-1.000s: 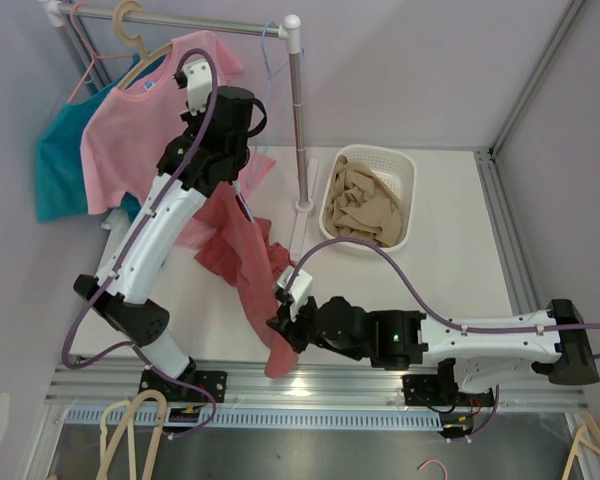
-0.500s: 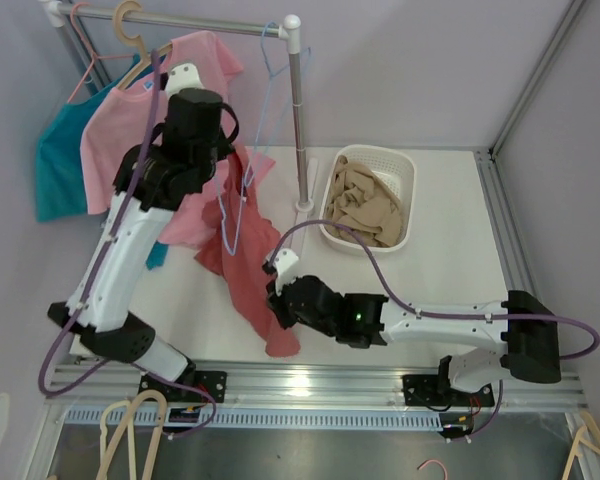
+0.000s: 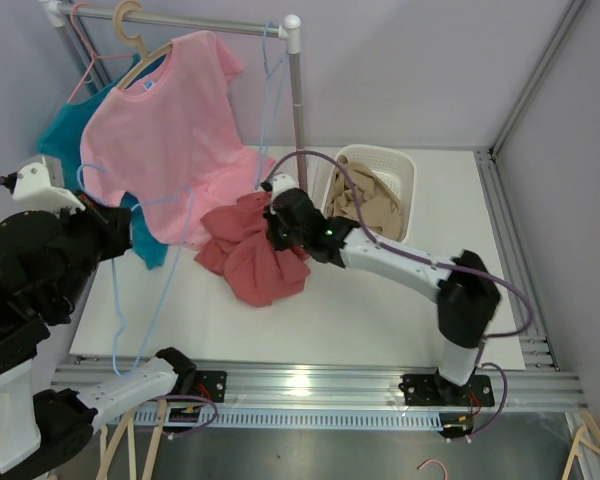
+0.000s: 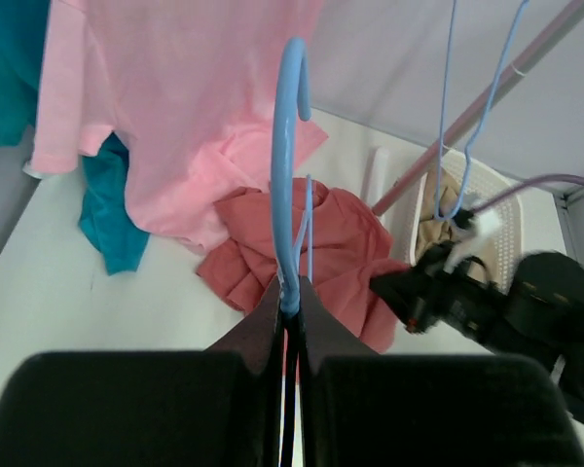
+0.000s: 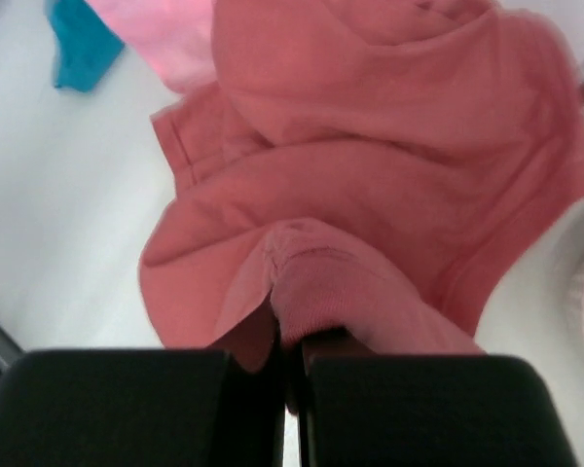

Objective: Remove the t-shirt from the hanger

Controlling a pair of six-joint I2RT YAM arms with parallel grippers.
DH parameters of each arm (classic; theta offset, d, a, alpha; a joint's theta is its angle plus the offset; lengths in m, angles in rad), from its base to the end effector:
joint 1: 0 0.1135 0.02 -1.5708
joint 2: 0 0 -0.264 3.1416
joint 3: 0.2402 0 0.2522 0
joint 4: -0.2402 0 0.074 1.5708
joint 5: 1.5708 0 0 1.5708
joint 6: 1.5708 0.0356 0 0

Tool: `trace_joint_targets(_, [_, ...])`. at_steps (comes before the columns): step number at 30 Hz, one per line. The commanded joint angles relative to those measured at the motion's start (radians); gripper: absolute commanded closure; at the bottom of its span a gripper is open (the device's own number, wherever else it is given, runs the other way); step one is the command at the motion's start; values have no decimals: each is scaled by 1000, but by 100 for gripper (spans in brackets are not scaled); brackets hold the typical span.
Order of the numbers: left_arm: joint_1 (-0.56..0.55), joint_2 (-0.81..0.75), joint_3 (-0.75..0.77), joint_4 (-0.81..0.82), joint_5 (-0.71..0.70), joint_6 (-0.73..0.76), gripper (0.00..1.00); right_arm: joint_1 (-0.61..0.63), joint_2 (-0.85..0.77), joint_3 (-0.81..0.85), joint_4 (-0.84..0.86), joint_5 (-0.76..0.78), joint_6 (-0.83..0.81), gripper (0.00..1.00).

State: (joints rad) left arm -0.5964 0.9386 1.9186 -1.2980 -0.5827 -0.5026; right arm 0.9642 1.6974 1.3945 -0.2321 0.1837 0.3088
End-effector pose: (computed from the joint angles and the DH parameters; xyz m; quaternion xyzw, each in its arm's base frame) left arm 0.0517 -0.0114 0.5309 -0.1318 0.7830 -0.0948 0.6004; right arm 0.2327 0.3240 0.3040 -0.2355 0.8338 0.2289 0.4438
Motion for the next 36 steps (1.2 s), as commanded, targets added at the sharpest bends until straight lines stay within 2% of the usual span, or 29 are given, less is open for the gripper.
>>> trace_joint_targets(1, [-3, 8, -26, 8, -69, 51, 99, -2, 212, 249, -139, -105, -42, 100])
trace_joint_targets(2, [-3, -7, -82, 135, -49, 146, 99, -1, 322, 318, -214, -110, -46, 100])
trace_joint_targets(5, [0, -61, -197, 377, -9, 320, 99, 2, 460, 559, -332, -116, -47, 100])
trace_joint_targets(8, [9, -66, -208, 454, -23, 404, 99, -5, 588, 714, -404, -116, -34, 88])
trace_joint_targets(9, [10, -66, -205, 492, 0, 427, 99, -10, 625, 736, -414, -121, -33, 77])
trace_joint_targets(10, [12, -63, -198, 499, 18, 441, 99, -10, 642, 754, -426, -130, -31, 70])
trace_joint_targets(11, [12, -46, -184, 496, 46, 440, 99, -15, 656, 780, -431, -135, -31, 52])
trace_joint_targets(14, [15, -24, -145, 517, 76, 434, 99, -24, 712, 823, -481, -165, -36, 41])
trace_joint_targets(16, [18, 2, -125, 520, 83, 420, 99, -28, 754, 871, -527, -173, -40, 28])
trace_joint_targets(17, [20, 11, -112, 520, 86, 415, 99, -27, 762, 876, -535, -206, -46, 17])
trace_joint_targets(21, [26, 29, -109, 558, 87, 420, 99, -21, 765, 815, -529, -214, -56, 1])
trace_joint_targets(24, [50, 58, -95, 582, 103, 432, 99, -22, 785, 814, -552, -216, -71, 0])
trace_joint_targets(28, [102, 101, -44, 594, 177, 427, 99, -21, 824, 824, -593, -240, -88, 1])
trace_joint_targets(31, [135, 120, -26, 625, 204, 430, 99, -13, 826, 793, -579, -256, -91, 13])
trace_joint_targets(32, [144, 130, -17, 628, 231, 434, 99, -12, 825, 766, -575, -263, -88, 44])
trace_joint_targets(34, [171, 144, -7, 634, 253, 437, 99, -10, 802, 735, -549, -282, -71, 77])
trace_joint_targets(35, [179, 161, 2, 635, 267, 438, 99, -7, 770, 694, -537, -288, -68, 100])
trace_joint_targets(36, [196, 170, 3, 635, 270, 438, 99, -4, 751, 670, -509, -294, -65, 100])
